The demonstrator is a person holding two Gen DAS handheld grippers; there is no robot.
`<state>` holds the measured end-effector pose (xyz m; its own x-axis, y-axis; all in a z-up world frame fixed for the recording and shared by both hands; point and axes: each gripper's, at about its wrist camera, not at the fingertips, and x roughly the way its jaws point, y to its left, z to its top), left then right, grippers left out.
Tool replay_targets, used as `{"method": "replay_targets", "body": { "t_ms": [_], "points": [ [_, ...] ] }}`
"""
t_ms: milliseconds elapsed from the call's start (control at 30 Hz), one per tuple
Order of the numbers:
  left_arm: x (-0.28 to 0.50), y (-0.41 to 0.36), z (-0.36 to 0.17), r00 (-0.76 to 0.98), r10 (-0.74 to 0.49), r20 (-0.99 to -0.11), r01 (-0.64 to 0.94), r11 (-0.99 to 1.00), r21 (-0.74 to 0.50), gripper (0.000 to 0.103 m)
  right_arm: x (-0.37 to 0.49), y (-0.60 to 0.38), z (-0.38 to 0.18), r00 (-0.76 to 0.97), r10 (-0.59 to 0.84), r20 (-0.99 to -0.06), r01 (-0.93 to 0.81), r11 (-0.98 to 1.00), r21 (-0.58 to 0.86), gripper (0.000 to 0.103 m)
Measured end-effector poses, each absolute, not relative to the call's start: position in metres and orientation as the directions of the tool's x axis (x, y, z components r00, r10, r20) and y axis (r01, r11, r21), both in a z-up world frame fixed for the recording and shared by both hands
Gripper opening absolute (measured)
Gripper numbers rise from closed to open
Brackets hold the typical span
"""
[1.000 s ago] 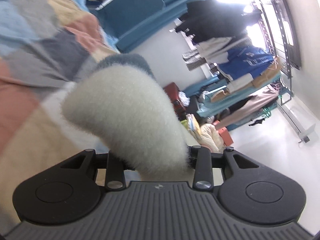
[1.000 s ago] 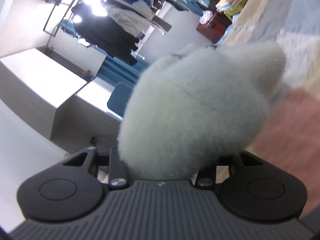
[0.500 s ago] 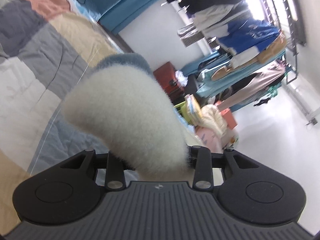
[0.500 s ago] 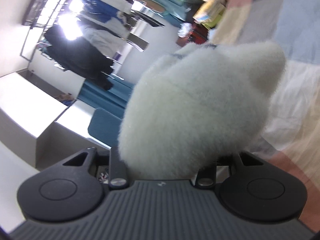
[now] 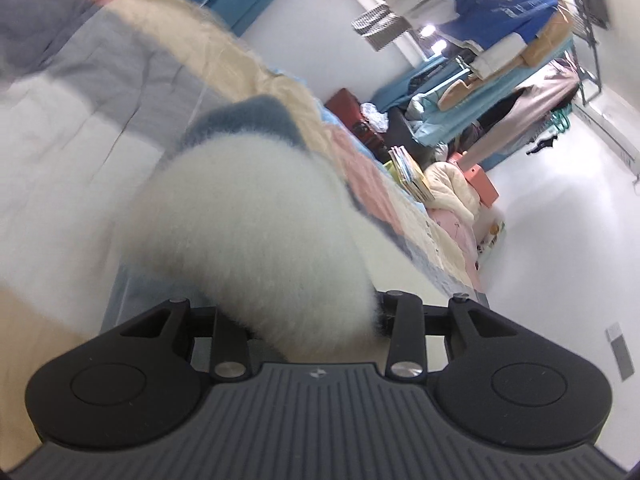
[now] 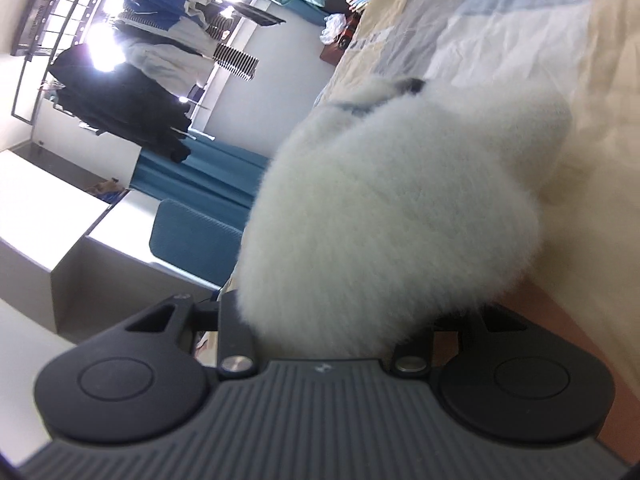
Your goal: Fold large clothes
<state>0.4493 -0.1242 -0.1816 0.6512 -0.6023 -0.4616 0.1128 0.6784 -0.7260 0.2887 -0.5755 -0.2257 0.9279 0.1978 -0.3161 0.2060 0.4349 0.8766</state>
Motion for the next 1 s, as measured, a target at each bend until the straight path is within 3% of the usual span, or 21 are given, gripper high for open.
{"method": "replay_targets", "body": {
  "t_ms": [467,700,1000],
  "points": [
    [0.434,-0.12,-0.207,0.667,-0.584,-0.463,0.115,0.694,-0.71,0.05,0.272,-0.571,-0.252,0.941,0.202,-0.271,0.162,0.433,0.887,0.053],
    [0.42,-0.101,-0.205,0.63,-0.596,-0.498,0.041,0.666,-0.745,0.06,0.261,-0.566,-0.243,0.924,0.178,-0.339,0.235,0.435,0.869,0.057],
    [0.371,-0.081,-0.154,0.645,-0.52,-0.56,0.117,0.792,-0.6,0.064,0.194,-0.563,-0.199,0.901,0.107,-0.42,0.309,0.523,0.795,0.061]
  ]
}}
